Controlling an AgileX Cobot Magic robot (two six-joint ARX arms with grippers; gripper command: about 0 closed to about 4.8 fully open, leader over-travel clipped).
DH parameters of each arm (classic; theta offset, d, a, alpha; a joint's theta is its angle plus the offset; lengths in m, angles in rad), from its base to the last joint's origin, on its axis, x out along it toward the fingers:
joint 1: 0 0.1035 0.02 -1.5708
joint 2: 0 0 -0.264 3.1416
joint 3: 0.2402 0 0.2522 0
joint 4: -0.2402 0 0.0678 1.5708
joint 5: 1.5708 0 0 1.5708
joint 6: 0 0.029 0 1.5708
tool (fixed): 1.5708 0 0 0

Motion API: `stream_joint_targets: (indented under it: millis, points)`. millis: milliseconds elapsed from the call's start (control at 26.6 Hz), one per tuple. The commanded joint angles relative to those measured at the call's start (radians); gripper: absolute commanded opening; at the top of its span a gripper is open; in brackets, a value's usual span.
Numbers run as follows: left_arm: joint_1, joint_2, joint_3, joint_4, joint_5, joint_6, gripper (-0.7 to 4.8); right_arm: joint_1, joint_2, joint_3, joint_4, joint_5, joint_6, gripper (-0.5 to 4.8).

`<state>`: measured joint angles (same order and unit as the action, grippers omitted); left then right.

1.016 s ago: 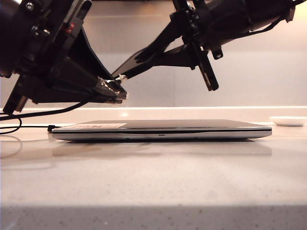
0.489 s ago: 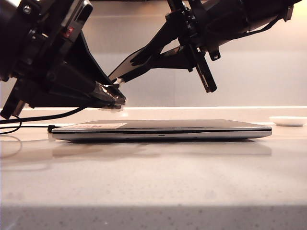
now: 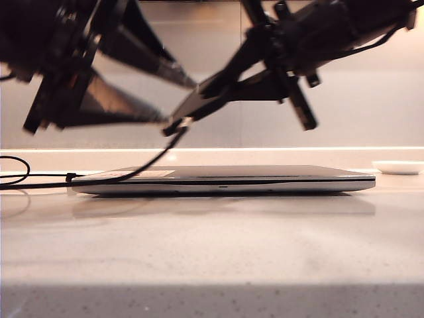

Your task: Pick up the charging cable and the phone, plug the charging cable into the charging port on the phone, and finally place them back on the table.

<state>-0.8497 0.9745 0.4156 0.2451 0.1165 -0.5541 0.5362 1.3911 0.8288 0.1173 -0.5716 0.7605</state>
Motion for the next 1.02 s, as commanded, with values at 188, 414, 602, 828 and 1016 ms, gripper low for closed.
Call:
stream_joint_targets:
  millis: [188,414,602,828,1016]
  points:
    - [0.019,-0.003,0.162,-0.109,0.0,0.163,-0.06,-0.243,-0.146,0.018,-0.254,-0.011,-0.089,-0.06]
    - [0.08,-0.003,0.28,-0.262,0.0,0.275,-0.06,-0.454,-0.19,0.125,-0.651,-0.01,-0.285,-0.06]
    - [0.159,-0.003,0.336,-0.337,0.0,0.319,-0.06,-0.555,-0.153,0.222,-0.781,-0.008,-0.392,-0.06]
    - [0.211,-0.003,0.338,-0.362,0.0,0.328,-0.06,-0.58,-0.001,0.346,-0.94,0.017,-0.513,-0.06]
    - [0.212,-0.003,0.338,-0.364,0.0,0.345,-0.06,-0.58,0.138,0.423,-1.012,0.02,-0.527,-0.06]
